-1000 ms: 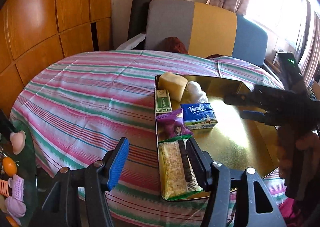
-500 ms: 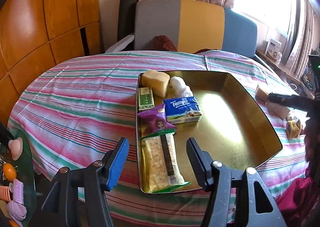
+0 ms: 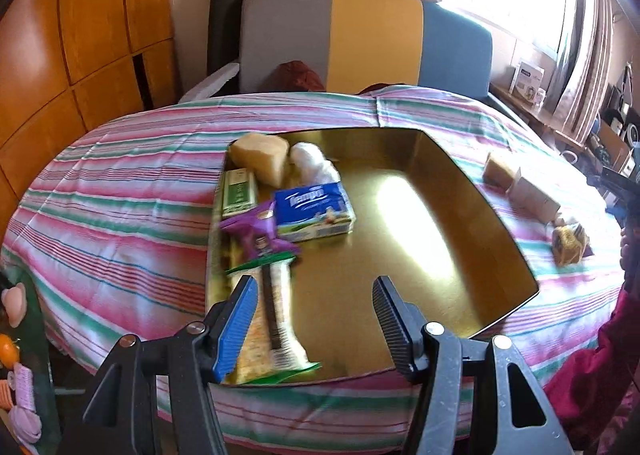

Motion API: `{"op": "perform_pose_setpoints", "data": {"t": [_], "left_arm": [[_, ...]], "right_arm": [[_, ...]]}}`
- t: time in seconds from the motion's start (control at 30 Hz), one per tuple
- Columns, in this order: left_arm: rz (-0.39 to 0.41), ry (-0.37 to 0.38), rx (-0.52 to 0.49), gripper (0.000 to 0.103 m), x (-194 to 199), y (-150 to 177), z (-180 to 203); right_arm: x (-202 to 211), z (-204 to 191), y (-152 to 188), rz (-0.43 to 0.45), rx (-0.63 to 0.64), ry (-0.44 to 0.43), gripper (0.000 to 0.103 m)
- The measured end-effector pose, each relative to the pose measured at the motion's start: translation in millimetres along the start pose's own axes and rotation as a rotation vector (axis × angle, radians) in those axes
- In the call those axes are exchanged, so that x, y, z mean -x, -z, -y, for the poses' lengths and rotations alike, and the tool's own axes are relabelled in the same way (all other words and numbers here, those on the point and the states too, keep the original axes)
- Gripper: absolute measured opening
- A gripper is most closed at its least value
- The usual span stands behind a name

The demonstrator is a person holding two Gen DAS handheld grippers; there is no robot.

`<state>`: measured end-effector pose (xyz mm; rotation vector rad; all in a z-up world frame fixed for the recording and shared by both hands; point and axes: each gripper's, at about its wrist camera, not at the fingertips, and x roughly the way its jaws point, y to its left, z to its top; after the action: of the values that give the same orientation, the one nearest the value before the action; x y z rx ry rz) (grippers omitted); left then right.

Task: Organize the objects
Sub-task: 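Return both grippers to the pile and grasp the yellow sponge with the left gripper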

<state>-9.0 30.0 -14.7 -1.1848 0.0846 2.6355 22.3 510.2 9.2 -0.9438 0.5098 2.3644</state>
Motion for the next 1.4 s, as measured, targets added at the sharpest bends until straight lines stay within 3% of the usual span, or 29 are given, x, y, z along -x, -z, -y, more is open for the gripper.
{"op": "perform_pose_setpoints", "data": {"t": [0.1, 0.23, 0.53, 0.87, 1.27, 1.33, 1.4], "left_arm": [[-0.008, 0.031, 0.026, 0.060, -3, -8, 9], [-0.025, 0.072, -0.022, 0.060, -8, -16, 35], [-0.087, 0.179, -0.159, 0.060, -17, -17, 100], [-0.103, 0.331, -0.224, 0.060, -22, -43, 173], [-0.262, 0.462, -0.174, 0.061, -71, -63, 242], [-0.297, 0.469, -0.137, 0.068, -87, -70, 254], [-0.331, 0.480, -0.089, 0.069, -104, -78, 264]], "right_arm": [[-4, 43, -4, -0.011, -0.246, -0.026, 0.091], [-6, 58, -4, -0.031, -0.324, -0.055, 0.093], [-18, 61, 8, -0.110, -0.393, -0.127, 0.095], [-17, 63, 9, -0.103, -0.424, -0.196, 0.095], [-16, 74, 11, -0.092, -0.501, -0.290, 0.096], [-15, 73, 10, -0.090, -0.500, -0.307, 0.096], [-14, 73, 10, -0.086, -0.501, -0.322, 0.097]]}}
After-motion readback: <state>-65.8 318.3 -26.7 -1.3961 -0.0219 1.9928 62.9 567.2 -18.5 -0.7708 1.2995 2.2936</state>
